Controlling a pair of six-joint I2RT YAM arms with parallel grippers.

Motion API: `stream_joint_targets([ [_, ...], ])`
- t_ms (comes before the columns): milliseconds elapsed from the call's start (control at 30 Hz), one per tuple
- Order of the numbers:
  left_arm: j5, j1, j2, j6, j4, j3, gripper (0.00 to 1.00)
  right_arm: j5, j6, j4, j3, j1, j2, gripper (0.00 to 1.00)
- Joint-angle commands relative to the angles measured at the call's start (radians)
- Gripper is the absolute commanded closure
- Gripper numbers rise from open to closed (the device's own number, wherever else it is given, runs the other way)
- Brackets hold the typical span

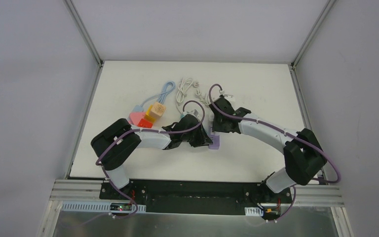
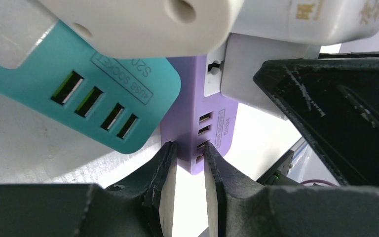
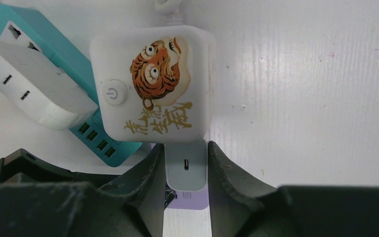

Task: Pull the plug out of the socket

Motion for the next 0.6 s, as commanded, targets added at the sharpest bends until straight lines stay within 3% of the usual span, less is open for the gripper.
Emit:
stream_joint_targets([
  [0, -0.066, -0.013, 0.022, 0.003, -0.117, -0.007, 0.78, -0.144, 0.031, 0.107, -0.045, -0.037, -0.135, 1.00],
  [333, -0.060, -0.014, 0.047, -0.011, -0.152, 0.014, 0.78, 0.016, 0.043, 0.048, -0.031, 0.028, -0.044, 1.00],
  [567, -0.038, -0.014, 0.052, 0.007, -0.112, 0.022, 0.74, -0.298, -0.039, 0.223, -0.145, -0.075, -0.200, 1.00],
])
